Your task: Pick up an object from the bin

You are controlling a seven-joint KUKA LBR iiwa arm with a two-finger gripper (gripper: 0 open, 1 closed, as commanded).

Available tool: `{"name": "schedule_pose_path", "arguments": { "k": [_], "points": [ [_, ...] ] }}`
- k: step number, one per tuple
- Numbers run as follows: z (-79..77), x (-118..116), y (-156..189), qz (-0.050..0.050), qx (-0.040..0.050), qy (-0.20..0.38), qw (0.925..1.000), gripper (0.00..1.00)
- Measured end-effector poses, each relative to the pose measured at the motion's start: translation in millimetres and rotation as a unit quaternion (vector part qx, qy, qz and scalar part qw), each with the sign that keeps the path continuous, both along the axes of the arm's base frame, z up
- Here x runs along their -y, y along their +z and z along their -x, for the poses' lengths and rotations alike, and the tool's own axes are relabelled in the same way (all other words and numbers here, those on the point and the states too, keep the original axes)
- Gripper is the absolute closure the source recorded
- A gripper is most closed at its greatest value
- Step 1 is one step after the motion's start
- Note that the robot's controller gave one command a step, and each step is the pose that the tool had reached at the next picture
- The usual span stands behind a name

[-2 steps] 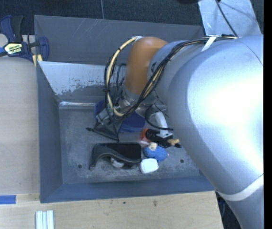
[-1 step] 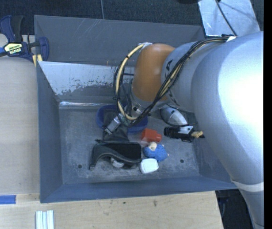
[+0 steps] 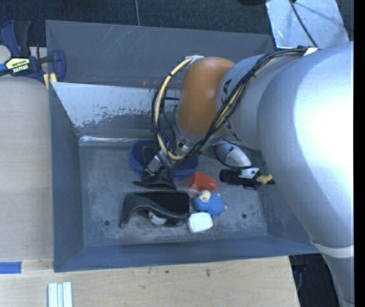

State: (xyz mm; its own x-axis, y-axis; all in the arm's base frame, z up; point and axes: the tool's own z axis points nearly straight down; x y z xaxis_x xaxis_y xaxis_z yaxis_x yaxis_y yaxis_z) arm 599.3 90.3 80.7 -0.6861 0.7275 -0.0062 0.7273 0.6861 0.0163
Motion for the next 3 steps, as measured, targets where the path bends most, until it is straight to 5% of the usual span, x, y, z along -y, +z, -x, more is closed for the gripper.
{"name": "schedule_pose_path", "arguments": {
  "k": [2, 3],
  "points": [
    [-3.3, -0.7, 48.4, 0.003, -0.0053, 0.003, 1.0000, 1.00],
    [-5.5, 0.2, 112.3, 0.003, -0.0039, 0.004, 1.0000, 1.00]
  ]
}}
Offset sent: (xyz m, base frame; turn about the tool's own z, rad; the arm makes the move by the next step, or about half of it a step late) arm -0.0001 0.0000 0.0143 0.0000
